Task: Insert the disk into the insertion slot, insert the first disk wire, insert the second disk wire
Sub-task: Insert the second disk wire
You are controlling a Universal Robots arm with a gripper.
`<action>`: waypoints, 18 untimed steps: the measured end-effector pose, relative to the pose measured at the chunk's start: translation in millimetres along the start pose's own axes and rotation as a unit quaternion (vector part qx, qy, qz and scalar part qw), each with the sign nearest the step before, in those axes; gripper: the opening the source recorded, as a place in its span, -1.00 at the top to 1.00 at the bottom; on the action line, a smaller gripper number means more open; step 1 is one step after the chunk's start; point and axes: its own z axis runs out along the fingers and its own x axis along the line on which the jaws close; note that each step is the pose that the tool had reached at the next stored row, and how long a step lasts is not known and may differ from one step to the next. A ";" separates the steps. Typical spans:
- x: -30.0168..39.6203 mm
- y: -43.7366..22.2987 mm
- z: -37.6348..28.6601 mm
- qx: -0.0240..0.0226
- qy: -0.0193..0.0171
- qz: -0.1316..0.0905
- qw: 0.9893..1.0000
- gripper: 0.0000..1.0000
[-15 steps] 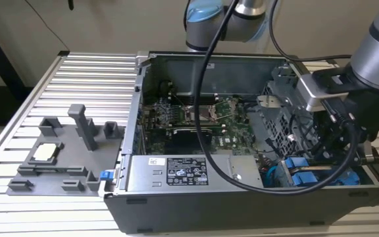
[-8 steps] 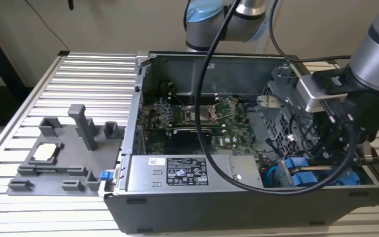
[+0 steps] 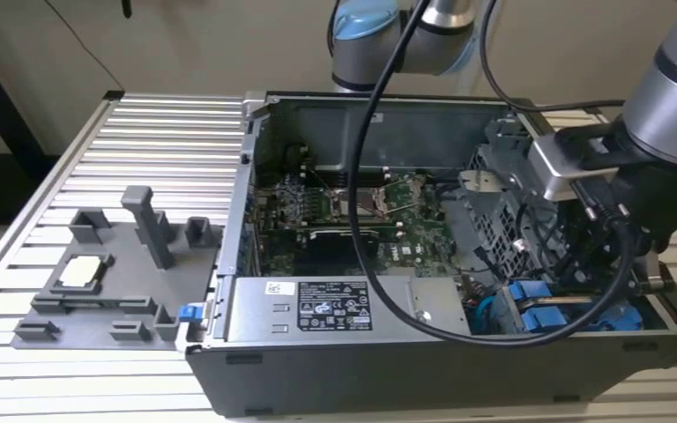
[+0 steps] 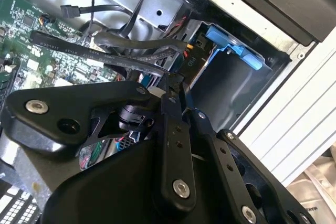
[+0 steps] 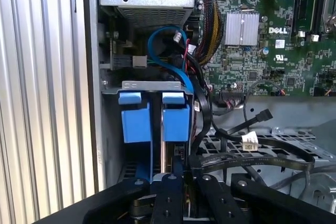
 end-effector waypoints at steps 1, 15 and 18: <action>0.0 0.0 0.5 0.000 0.000 0.000 1.000 0.68; 0.3 0.6 5.2 0.000 0.000 0.000 1.000 0.68; 0.3 0.6 5.4 0.000 0.000 0.000 1.000 0.68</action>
